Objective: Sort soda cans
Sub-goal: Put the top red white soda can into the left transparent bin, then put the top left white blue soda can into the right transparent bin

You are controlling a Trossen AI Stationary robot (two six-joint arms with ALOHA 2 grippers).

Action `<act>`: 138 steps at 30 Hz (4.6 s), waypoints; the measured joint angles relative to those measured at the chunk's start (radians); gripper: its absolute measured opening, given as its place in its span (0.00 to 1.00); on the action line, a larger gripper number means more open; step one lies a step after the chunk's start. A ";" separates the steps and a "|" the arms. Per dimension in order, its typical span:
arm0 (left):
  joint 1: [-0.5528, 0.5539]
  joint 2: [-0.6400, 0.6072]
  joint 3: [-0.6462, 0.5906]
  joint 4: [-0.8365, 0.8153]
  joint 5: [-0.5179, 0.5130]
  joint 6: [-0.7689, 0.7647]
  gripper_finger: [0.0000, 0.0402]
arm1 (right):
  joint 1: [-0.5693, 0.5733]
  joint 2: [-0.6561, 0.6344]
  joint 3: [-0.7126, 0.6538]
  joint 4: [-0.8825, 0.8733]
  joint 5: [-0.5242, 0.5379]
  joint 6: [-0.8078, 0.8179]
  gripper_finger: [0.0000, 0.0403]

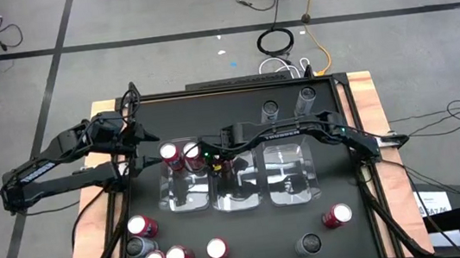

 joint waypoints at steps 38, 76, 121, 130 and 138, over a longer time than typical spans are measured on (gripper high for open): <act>0.000 0.000 0.000 0.000 0.000 0.000 0.96 | 0.000 -0.004 0.000 -0.003 -0.001 0.031 0.87; 0.000 0.000 0.000 0.001 0.000 0.000 0.96 | 0.002 -0.326 0.001 0.021 0.000 -0.123 0.87; -0.044 0.151 0.000 0.117 -0.077 -0.244 0.96 | -0.088 -0.361 -0.005 -0.572 0.208 0.055 0.87; -0.149 0.231 0.000 0.289 -0.160 -0.313 0.96 | -0.289 -0.422 -0.005 -0.571 0.212 -0.140 0.87; -0.213 0.261 0.014 0.301 -0.239 -0.390 0.96 | -0.386 -0.498 -0.195 -0.387 0.130 -0.306 0.87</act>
